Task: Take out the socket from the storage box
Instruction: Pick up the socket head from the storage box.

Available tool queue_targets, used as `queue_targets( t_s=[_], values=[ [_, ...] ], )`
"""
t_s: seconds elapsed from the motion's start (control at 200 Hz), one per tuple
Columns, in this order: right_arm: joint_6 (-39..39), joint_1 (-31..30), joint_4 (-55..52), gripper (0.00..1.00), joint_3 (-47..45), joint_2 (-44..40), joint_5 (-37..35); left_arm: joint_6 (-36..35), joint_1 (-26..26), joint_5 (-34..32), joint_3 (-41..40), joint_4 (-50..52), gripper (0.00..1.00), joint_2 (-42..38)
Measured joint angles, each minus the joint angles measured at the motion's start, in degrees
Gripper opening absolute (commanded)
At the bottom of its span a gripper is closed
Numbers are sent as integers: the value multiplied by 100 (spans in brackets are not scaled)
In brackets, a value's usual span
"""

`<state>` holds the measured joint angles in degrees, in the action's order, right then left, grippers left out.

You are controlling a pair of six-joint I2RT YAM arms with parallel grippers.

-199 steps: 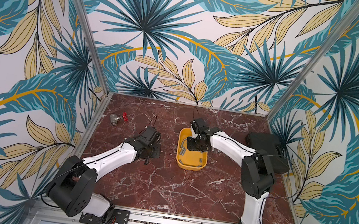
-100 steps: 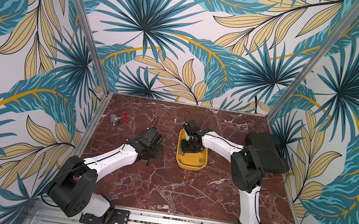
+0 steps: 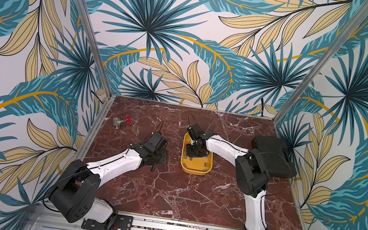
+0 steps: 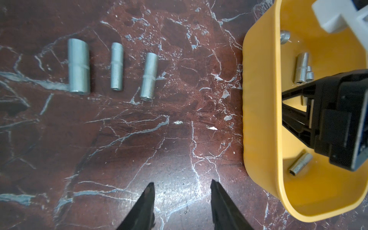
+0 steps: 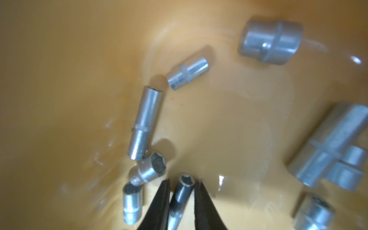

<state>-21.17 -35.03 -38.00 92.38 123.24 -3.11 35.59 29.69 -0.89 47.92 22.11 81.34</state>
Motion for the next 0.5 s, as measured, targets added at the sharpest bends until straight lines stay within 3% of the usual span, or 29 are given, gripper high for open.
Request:
queue_targets(
  t_s=[0.145,0.501],
  values=[
    [48,0,44,14,-61,-33,-48,0,4,2,0,-24,49,44],
    [107,0,-61,14,-90,-214,17,0,94,2,0,-26,49,127]
  ],
)
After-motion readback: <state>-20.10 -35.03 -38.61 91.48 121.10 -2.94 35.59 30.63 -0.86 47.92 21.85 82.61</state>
